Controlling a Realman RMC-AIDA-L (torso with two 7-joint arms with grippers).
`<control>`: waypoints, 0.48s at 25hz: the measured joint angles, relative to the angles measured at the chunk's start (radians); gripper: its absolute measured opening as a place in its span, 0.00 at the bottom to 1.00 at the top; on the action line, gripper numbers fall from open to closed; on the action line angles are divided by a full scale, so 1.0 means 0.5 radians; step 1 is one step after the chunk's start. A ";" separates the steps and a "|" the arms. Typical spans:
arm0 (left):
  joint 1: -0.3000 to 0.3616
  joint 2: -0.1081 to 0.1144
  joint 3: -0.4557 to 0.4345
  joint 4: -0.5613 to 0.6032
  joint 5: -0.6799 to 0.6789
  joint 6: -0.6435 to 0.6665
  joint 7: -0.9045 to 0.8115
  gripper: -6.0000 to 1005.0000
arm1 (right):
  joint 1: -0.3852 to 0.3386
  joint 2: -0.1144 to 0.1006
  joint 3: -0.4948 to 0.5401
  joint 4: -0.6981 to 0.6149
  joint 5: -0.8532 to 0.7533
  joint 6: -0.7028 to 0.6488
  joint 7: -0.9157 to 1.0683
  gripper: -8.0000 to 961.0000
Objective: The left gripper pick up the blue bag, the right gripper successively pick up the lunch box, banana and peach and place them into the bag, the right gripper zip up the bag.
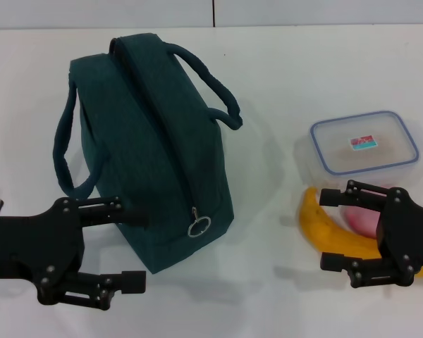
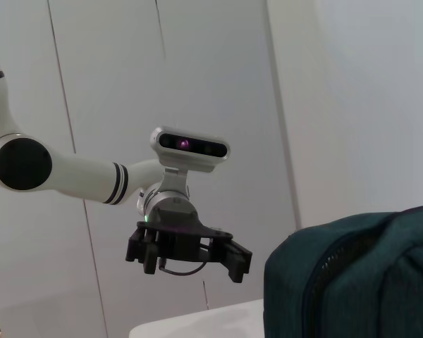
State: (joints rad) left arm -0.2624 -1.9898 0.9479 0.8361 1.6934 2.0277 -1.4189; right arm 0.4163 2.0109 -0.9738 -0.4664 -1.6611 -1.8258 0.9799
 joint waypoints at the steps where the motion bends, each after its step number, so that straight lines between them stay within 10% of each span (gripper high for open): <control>1: 0.000 0.000 0.000 0.000 0.000 0.000 0.000 0.87 | -0.002 0.000 0.003 0.000 0.000 -0.001 0.000 0.90; 12: -0.003 0.001 -0.003 0.000 -0.001 -0.002 -0.002 0.87 | 0.003 0.000 0.009 0.000 -0.001 -0.002 -0.006 0.90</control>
State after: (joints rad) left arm -0.2638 -1.9895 0.9465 0.8360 1.6929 2.0268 -1.4199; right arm 0.4176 2.0110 -0.9690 -0.4664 -1.6615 -1.8267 0.9770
